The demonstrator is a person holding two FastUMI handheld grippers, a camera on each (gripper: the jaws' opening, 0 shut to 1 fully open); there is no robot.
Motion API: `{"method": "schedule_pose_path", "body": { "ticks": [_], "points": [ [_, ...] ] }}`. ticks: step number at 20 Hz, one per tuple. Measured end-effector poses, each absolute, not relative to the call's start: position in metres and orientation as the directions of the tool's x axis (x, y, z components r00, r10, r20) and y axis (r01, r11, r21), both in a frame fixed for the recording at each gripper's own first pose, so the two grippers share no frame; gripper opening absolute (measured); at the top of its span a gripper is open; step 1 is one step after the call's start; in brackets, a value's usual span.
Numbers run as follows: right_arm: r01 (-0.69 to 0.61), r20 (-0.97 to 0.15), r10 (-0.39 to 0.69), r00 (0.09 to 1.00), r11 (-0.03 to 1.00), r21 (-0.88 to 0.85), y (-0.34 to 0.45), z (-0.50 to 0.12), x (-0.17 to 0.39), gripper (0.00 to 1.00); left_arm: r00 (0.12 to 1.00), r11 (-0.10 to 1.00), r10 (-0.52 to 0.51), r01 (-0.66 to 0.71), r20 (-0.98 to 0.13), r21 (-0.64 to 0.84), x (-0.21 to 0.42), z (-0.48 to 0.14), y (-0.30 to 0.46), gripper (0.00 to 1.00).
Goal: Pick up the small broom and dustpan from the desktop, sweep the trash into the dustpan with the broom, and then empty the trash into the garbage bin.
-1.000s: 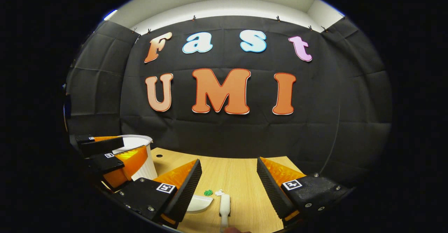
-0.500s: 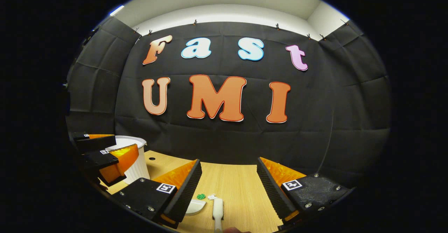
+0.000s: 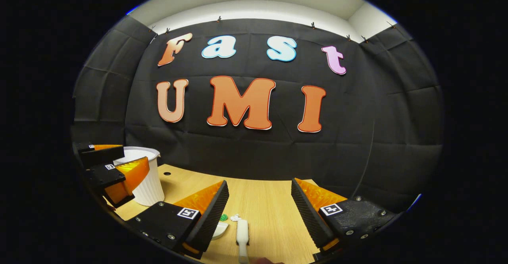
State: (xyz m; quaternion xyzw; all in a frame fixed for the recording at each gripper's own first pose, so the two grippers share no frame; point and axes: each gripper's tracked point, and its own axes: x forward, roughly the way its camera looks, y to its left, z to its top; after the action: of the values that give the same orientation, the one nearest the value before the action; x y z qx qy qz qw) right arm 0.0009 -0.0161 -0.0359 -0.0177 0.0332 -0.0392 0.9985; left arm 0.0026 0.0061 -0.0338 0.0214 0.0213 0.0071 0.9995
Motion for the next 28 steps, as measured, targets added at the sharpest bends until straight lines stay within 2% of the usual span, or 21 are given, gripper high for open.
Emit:
{"method": "schedule_pose_path", "body": {
  "ticks": [4, 13, 16, 20, 23, 28],
  "points": [
    [0.059, -0.069, -0.062, 0.996, 0.998, -0.036, -0.022, -0.035, -0.001, 0.95, 0.999, 0.999, 0.037, -0.036, -0.038, 0.037, 0.002, -0.032, 0.002, 0.95],
    [-0.024, -0.072, 0.022, 0.997, 0.999, -0.032, -0.046, -0.042, 0.001, 0.95, 0.990, 0.990, 0.121, -0.126, 0.077, 0.061, -0.008, 0.001, -0.001, 0.94],
    [-0.064, -0.103, 0.061, 0.993, 0.998, -0.027, -0.047, -0.060, 0.002, 0.95, 0.987, 0.986, 0.150, -0.153, 0.049, 0.059, -0.013, -0.010, -0.008, 0.94],
    [-0.095, -0.234, 0.093, 0.968, 0.995, 0.001, -0.032, -0.100, 0.008, 0.95, 0.987, 0.997, 0.079, -0.077, -0.142, 0.018, -0.003, -0.066, -0.029, 0.94],
    [-0.099, -0.358, 0.095, 0.929, 0.995, 0.006, -0.014, -0.141, 0.018, 0.95, 0.952, 0.999, 0.014, -0.024, -0.305, -0.027, 0.011, -0.124, -0.029, 0.94],
    [-0.085, -0.586, 0.076, 0.807, 0.996, 0.012, 0.003, -0.216, 0.020, 0.95, 0.795, 0.992, -0.070, -0.009, -0.603, -0.127, 0.019, -0.215, -0.021, 0.95]
  ]
}}
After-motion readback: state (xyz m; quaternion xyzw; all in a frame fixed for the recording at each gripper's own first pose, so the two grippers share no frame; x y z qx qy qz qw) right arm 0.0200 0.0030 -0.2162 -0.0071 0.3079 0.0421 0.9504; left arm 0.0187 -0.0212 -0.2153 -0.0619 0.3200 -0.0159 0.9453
